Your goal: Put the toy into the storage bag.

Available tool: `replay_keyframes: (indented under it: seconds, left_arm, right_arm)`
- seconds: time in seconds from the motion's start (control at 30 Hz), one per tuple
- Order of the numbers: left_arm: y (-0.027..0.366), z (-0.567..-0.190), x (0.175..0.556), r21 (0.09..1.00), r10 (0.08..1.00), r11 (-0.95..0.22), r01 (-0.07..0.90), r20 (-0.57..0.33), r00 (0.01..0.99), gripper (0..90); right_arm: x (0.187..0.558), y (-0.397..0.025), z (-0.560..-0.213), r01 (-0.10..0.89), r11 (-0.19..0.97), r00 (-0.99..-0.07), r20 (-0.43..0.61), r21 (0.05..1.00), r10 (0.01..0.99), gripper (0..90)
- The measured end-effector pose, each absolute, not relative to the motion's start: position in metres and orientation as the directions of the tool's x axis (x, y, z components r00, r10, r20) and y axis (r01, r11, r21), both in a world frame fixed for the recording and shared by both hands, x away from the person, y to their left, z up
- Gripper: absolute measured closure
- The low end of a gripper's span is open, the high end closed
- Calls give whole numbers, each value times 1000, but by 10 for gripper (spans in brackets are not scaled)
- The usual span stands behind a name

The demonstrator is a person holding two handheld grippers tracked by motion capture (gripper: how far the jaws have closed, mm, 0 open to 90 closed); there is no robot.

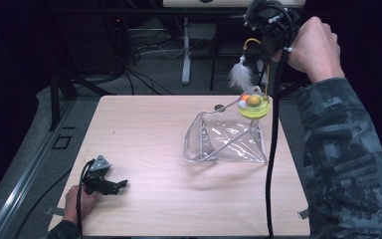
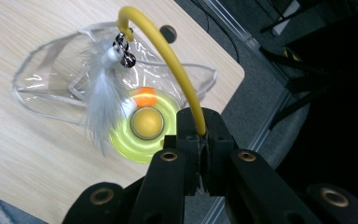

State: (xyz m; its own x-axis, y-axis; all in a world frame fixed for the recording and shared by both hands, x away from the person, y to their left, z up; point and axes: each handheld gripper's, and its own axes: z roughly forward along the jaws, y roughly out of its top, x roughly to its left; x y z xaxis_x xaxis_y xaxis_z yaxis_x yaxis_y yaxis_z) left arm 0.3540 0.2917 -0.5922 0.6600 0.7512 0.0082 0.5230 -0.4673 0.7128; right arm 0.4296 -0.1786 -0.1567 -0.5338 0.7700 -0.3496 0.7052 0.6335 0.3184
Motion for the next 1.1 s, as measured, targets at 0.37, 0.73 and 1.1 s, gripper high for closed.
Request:
replay_keyframes:
  seconds: [0.37, 0.73, 1.1]
  left_arm:
    - [292, -592, 354, 713, 751, -467, 523, 8, 660, 3]
    - [292, -592, 354, 713, 751, -467, 523, 8, 660, 3]
    - [292, -592, 354, 713, 751, -467, 523, 8, 660, 3]
  right_arm:
    - [437, -143, -166, 667, 678, -589, -340, 309, 733, 871]
    - [449, -120, -192, 651, 708, -636, -314, 272, 705, 870]
    - [454, -121, -223, 662, 709, -650, -285, 242, 704, 870]
